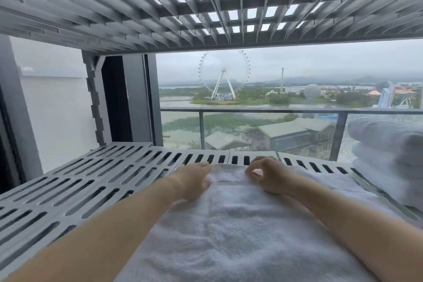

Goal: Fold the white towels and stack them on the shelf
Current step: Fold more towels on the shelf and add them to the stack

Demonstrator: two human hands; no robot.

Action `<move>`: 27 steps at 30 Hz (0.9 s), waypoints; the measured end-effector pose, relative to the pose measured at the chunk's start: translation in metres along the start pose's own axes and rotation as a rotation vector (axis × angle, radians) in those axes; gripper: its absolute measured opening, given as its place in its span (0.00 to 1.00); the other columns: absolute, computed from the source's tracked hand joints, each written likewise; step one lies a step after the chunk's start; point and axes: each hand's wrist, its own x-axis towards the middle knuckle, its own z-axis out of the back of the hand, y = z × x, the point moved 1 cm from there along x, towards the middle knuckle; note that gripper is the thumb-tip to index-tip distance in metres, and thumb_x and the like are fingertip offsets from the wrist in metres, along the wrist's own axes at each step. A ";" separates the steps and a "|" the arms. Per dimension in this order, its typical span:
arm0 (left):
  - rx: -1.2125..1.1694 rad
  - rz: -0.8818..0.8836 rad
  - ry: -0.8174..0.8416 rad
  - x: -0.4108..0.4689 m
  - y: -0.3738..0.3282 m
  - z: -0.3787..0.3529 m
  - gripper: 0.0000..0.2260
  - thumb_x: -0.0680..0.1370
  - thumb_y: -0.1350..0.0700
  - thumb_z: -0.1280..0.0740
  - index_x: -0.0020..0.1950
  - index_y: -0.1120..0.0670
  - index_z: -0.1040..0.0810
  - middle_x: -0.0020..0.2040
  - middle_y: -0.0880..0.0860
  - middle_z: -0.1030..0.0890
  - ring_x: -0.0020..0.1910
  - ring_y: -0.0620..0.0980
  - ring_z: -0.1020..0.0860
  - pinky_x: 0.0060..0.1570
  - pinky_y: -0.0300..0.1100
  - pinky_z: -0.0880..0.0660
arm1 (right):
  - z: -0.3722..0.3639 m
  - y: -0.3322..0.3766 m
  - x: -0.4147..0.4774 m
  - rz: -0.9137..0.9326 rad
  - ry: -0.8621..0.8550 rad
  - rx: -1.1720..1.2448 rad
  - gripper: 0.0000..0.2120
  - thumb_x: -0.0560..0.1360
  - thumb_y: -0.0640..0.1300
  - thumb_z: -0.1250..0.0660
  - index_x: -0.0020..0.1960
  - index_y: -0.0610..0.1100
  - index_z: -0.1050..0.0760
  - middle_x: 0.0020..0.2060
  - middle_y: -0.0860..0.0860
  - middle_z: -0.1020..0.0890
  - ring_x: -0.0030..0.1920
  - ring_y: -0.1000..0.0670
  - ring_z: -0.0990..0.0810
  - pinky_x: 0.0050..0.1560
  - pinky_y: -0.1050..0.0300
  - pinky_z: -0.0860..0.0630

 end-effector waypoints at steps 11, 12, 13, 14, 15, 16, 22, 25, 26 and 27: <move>-0.078 0.051 0.038 -0.038 0.077 -0.002 0.18 0.82 0.49 0.48 0.68 0.53 0.32 0.73 0.50 0.35 0.71 0.49 0.37 0.71 0.47 0.41 | -0.039 0.111 0.042 -0.032 0.124 -0.047 0.12 0.77 0.50 0.39 0.55 0.47 0.21 0.58 0.47 0.22 0.59 0.46 0.25 0.58 0.51 0.26; -0.084 0.050 0.033 -0.038 0.082 -0.003 0.18 0.82 0.48 0.48 0.68 0.53 0.32 0.73 0.50 0.35 0.70 0.49 0.36 0.71 0.47 0.40 | -0.043 0.117 0.046 -0.060 0.126 -0.040 0.13 0.77 0.50 0.39 0.54 0.46 0.21 0.58 0.46 0.22 0.58 0.45 0.25 0.57 0.51 0.26; -0.086 0.051 0.030 -0.037 0.087 -0.004 0.18 0.82 0.48 0.48 0.68 0.53 0.32 0.72 0.50 0.34 0.70 0.49 0.35 0.71 0.47 0.40 | -0.047 0.123 0.050 -0.087 0.128 -0.035 0.13 0.77 0.50 0.39 0.55 0.45 0.21 0.58 0.46 0.22 0.58 0.45 0.24 0.57 0.52 0.25; -0.092 0.053 0.026 -0.035 0.091 -0.005 0.19 0.82 0.48 0.49 0.70 0.52 0.33 0.73 0.49 0.35 0.70 0.49 0.36 0.71 0.47 0.40 | -0.051 0.129 0.055 -0.116 0.132 -0.028 0.14 0.77 0.50 0.39 0.55 0.43 0.21 0.59 0.45 0.21 0.59 0.44 0.24 0.57 0.51 0.26; -0.099 0.054 0.018 -0.032 0.094 -0.006 0.20 0.82 0.48 0.49 0.72 0.52 0.35 0.73 0.49 0.35 0.71 0.49 0.37 0.71 0.47 0.41 | -0.055 0.134 0.059 -0.149 0.133 -0.016 0.15 0.77 0.50 0.39 0.55 0.43 0.22 0.59 0.45 0.21 0.59 0.44 0.24 0.58 0.51 0.25; -0.107 0.051 0.007 -0.030 0.097 -0.008 0.21 0.82 0.48 0.49 0.73 0.52 0.36 0.73 0.49 0.36 0.71 0.49 0.37 0.71 0.47 0.41 | -0.059 0.139 0.064 -0.190 0.129 0.007 0.15 0.77 0.51 0.40 0.56 0.43 0.22 0.59 0.45 0.21 0.59 0.44 0.24 0.58 0.51 0.25; -0.138 0.077 -0.065 -0.024 0.104 -0.027 0.22 0.81 0.46 0.49 0.74 0.48 0.41 0.75 0.47 0.40 0.73 0.49 0.42 0.72 0.58 0.48 | -0.087 0.143 0.064 -0.429 -0.084 0.212 0.11 0.71 0.55 0.33 0.49 0.51 0.19 0.52 0.52 0.18 0.53 0.50 0.21 0.45 0.60 0.30; -0.164 0.096 -0.084 -0.025 0.106 -0.031 0.22 0.80 0.44 0.49 0.75 0.45 0.43 0.76 0.46 0.44 0.75 0.48 0.45 0.72 0.58 0.54 | -0.092 0.141 0.067 -0.470 -0.081 0.211 0.10 0.70 0.54 0.32 0.46 0.49 0.19 0.48 0.51 0.16 0.49 0.50 0.20 0.46 0.58 0.25; -0.168 0.096 -0.087 -0.025 0.107 -0.031 0.23 0.80 0.43 0.50 0.75 0.45 0.43 0.77 0.46 0.44 0.75 0.48 0.46 0.72 0.58 0.54 | -0.093 0.141 0.069 -0.477 -0.072 0.217 0.11 0.71 0.54 0.32 0.45 0.48 0.19 0.46 0.51 0.16 0.47 0.50 0.20 0.47 0.57 0.23; -0.171 0.095 -0.091 -0.025 0.107 -0.032 0.23 0.80 0.43 0.50 0.75 0.46 0.44 0.77 0.46 0.44 0.75 0.48 0.47 0.73 0.58 0.55 | -0.093 0.141 0.070 -0.483 -0.068 0.222 0.11 0.71 0.54 0.32 0.45 0.47 0.18 0.45 0.51 0.16 0.45 0.51 0.20 0.46 0.57 0.23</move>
